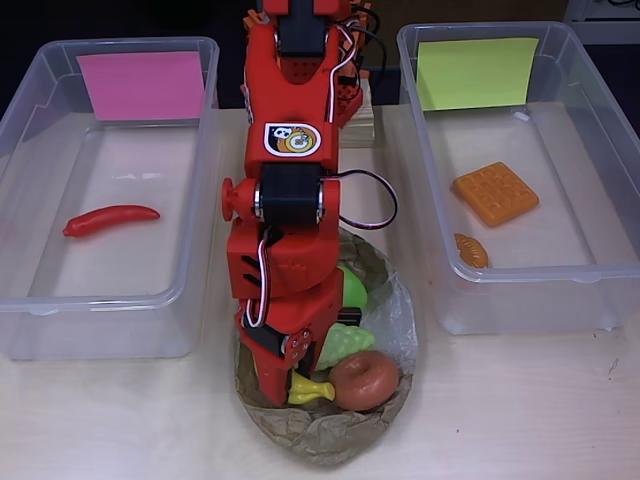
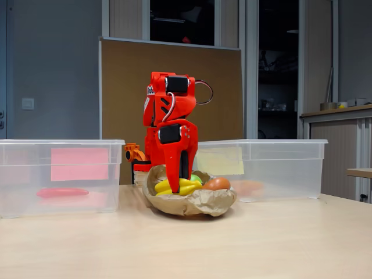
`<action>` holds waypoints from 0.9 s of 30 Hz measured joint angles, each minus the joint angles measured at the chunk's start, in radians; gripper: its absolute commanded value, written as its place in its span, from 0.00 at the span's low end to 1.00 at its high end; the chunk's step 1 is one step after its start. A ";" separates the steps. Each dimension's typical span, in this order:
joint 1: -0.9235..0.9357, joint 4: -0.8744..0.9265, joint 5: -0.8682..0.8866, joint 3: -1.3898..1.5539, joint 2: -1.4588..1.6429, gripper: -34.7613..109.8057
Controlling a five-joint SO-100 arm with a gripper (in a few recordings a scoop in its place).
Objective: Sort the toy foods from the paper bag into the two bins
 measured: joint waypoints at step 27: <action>0.109 0.118 -0.127 0.422 0.787 0.29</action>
